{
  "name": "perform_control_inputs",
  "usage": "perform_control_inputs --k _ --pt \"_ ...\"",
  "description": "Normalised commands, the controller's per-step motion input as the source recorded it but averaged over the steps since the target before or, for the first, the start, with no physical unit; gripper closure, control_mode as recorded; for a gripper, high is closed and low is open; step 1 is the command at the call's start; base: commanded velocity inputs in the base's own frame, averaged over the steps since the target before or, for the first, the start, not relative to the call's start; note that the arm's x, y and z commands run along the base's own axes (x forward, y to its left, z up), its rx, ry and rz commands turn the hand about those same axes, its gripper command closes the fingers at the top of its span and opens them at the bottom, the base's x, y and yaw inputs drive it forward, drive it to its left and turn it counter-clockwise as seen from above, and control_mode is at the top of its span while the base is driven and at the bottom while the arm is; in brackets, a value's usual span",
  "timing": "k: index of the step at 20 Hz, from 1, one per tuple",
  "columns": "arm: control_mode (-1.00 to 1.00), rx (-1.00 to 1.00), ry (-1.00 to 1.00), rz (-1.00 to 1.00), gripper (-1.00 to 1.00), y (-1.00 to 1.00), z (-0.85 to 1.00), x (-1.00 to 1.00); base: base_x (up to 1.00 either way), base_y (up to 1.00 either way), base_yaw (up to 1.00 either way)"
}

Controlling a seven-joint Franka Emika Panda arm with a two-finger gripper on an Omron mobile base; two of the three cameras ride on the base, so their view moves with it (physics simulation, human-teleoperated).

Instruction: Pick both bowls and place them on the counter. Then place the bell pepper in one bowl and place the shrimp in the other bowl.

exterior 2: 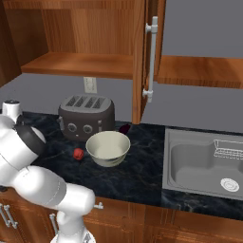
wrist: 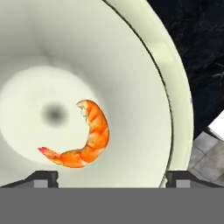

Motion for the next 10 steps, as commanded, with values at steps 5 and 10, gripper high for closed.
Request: perform_control_inputs --k 5,10 --pt "-1.00 0.00 0.00 -0.07 -1.00 -0.21 0.23 -0.17 0.00 0.00 0.00" --pt "-1.00 0.00 0.00 -0.05 -1.00 -0.34 0.09 -0.09 0.00 0.00 0.00"
